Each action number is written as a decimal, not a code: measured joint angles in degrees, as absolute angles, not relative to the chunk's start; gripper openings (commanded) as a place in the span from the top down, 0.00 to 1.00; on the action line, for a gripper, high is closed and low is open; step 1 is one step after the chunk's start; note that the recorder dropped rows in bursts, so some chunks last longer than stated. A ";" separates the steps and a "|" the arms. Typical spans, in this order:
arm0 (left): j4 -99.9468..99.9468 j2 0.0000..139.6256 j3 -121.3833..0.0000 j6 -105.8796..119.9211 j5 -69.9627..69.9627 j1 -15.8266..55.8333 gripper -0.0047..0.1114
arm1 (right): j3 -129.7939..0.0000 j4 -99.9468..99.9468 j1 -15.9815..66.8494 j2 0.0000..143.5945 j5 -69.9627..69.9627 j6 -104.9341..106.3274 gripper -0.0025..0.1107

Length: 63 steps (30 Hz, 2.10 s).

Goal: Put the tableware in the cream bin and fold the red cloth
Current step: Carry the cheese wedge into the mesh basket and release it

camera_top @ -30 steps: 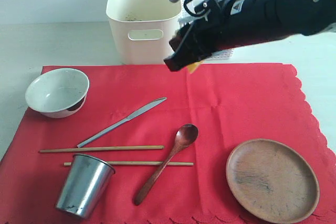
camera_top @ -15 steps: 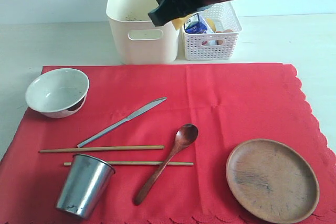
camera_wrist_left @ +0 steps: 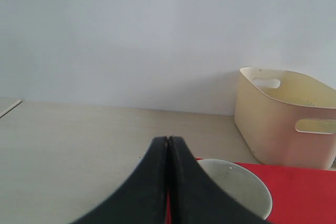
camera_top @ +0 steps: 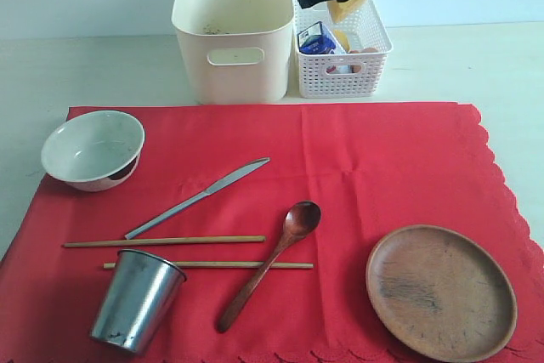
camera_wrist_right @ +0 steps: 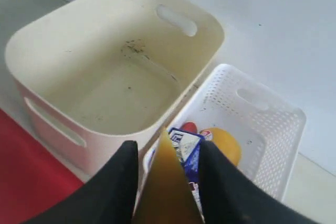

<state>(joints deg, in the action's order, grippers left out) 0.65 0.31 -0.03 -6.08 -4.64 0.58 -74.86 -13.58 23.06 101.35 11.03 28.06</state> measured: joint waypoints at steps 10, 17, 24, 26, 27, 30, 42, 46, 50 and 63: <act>0.65 0.31 -0.03 -6.08 -4.64 0.58 0.94 | -81.58 -13.36 18.87 109.13 10.76 28.53 0.98; 0.65 0.31 -0.03 -6.08 -4.64 0.58 0.94 | -85.61 -13.36 16.80 114.36 9.42 28.91 0.98; 0.65 0.31 -0.03 -6.08 -4.64 0.58 0.94 | -90.38 -13.36 15.58 120.56 7.43 29.02 0.98; 0.65 0.31 -0.03 -6.08 -4.64 0.58 0.94 | -91.62 -13.36 15.58 121.95 7.03 29.13 0.98; 0.65 0.31 -0.03 -6.08 -4.64 0.58 0.94 | -92.21 -13.36 15.58 122.45 6.78 29.13 0.98; 0.65 0.31 -0.03 -6.08 -4.64 0.58 0.94 | -93.73 -13.36 15.58 124.20 6.15 29.13 0.98; 0.65 0.31 -0.03 -6.08 -4.64 0.58 0.94 | -95.36 -13.36 15.58 129.87 -0.64 29.02 0.98; 0.65 0.31 -0.03 -6.08 -4.64 0.58 0.94 | -95.36 -13.36 15.58 130.09 -0.64 29.02 0.98; 0.65 0.31 -0.03 -6.08 -4.64 0.58 0.94 | -95.36 -13.36 15.58 130.09 -0.73 28.90 0.98; 0.65 0.31 -0.03 -6.08 -4.64 0.58 0.94 | -95.36 -13.46 15.58 130.09 -0.73 28.90 0.74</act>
<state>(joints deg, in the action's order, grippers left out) 0.65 0.31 -0.03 -6.08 -4.64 0.58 -95.36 -13.46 15.58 130.09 -0.73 28.90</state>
